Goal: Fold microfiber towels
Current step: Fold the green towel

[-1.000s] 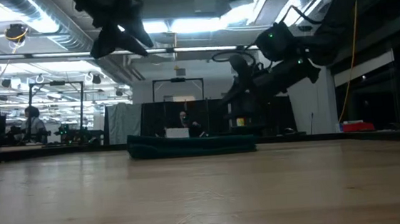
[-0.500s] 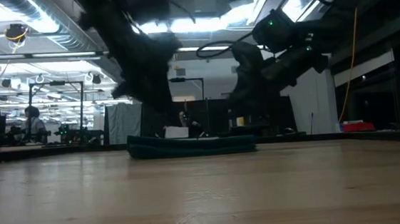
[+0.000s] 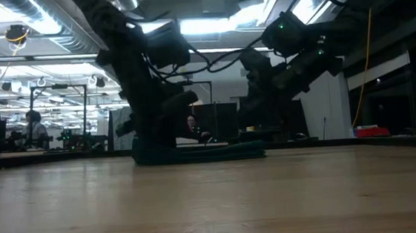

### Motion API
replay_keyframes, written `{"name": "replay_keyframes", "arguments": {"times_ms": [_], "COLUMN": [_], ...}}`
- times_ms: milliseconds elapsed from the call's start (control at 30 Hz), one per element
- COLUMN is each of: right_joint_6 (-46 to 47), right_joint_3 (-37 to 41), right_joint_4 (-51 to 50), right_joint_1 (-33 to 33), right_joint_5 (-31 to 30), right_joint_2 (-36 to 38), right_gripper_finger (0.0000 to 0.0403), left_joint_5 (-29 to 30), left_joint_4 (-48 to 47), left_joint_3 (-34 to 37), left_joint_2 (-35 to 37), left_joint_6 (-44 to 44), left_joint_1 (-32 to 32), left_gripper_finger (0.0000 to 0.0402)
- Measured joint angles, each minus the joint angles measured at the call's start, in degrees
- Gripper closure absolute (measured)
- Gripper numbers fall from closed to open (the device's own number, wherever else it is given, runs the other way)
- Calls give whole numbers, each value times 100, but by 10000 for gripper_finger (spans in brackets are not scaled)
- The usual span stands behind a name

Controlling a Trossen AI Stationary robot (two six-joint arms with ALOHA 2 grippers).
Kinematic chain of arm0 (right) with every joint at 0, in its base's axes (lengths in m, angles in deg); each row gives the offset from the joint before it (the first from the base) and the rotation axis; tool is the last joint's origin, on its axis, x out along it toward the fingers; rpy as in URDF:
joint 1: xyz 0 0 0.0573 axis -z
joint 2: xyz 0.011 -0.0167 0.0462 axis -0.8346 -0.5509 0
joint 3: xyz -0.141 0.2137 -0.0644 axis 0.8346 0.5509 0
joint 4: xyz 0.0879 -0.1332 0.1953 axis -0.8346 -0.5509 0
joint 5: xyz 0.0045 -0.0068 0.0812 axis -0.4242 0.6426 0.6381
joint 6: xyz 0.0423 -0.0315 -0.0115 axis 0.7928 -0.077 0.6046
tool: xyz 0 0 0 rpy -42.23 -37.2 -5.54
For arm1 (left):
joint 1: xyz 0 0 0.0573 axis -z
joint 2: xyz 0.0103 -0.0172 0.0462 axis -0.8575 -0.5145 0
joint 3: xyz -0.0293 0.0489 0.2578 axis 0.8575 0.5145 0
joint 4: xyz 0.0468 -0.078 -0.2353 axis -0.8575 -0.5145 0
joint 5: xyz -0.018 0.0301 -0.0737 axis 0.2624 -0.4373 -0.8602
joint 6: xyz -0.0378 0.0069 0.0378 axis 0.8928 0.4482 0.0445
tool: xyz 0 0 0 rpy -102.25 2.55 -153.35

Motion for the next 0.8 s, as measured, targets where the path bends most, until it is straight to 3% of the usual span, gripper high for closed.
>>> {"name": "replay_keyframes", "arguments": {"times_ms": [233, 433, 633, 800], "right_joint_6": [290, 642, 784, 508], "right_joint_3": [-1, -7, -4, -7], "right_joint_4": [261, 385, 276, 35], "right_joint_1": [-334, -888, -1343, -1440], "right_joint_5": [180, 243, 196, -245], "right_joint_2": [0, 76, 314, 690], "right_gripper_finger": [316, 316, 332, 338], "left_joint_5": [-129, -59, -15, 560], "left_joint_4": [989, 1281, 479, -848], "left_joint_3": [855, 1047, 1090, 1188], "left_joint_2": [102, 114, 517, 1313], "left_joint_6": [327, 553, 1026, 1340], "left_joint_1": [-64, 520, 1279, 1704], "left_gripper_finger": [382, 385, 385, 373]}}
